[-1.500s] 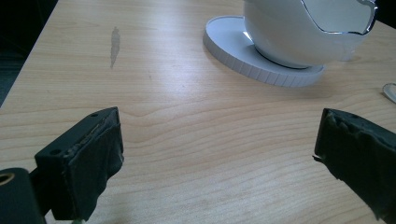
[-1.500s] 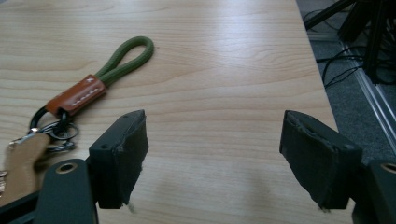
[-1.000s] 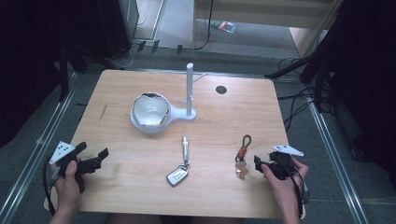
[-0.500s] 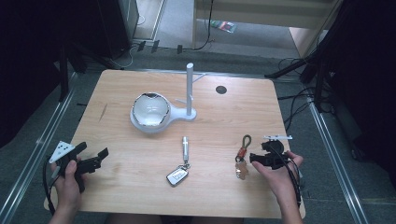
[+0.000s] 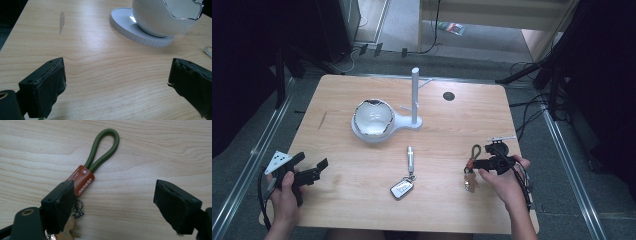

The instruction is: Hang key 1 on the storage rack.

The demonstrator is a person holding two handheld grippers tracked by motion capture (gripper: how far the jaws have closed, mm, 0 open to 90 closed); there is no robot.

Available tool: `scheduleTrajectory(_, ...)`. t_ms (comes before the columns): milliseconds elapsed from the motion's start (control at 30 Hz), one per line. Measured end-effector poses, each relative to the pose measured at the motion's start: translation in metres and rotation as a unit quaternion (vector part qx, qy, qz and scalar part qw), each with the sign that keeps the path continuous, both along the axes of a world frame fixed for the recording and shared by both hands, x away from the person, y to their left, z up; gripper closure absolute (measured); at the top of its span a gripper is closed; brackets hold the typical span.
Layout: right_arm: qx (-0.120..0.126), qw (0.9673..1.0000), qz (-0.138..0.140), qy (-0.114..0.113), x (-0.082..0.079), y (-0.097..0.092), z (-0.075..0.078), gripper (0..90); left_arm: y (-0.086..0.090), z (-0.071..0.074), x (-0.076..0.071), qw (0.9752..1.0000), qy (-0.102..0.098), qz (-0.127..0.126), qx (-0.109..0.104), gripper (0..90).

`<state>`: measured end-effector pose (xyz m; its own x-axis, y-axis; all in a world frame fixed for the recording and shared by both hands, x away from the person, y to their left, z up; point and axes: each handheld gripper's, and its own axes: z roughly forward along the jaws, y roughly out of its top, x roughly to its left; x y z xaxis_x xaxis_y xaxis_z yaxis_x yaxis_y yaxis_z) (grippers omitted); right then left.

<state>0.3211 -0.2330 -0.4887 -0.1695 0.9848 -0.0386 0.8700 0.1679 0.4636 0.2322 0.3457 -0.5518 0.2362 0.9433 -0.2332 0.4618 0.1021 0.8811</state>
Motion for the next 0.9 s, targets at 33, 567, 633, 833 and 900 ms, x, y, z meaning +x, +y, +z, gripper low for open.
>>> scheduleTrajectory(33,0.0,1.0,0.0,0.006,0.002,0.003,0.001,17.5,0.0,0.0,0.0,1.0,0.0,0.0,0.0,1.7)
scheduleTrajectory(567,0.019,0.999,0.003,0.04,0.015,0.023,0.0,14.9,0.0,0.0,0.0,1.0,0.001,-0.001,-0.001,1.7)
scheduleTrajectory(633,0.02,0.9986,0.001,0.05,0.016,0.025,-0.002,15.3,0.0,0.0,0.0,1.0,0.001,-0.001,-0.001,1.7)
scheduleTrajectory(833,0.031,0.9971,-0.024,0.066,0.023,0.028,-0.006,20.2,0.0,0.0,0.0,1.0,0.002,-0.001,-0.001,1.7)
scheduleTrajectory(900,0.043,0.9959,-0.041,0.068,0.025,0.028,-0.004,24.3,0.0,0.0,0.0,1.0,0.002,-0.001,-0.001,1.7)
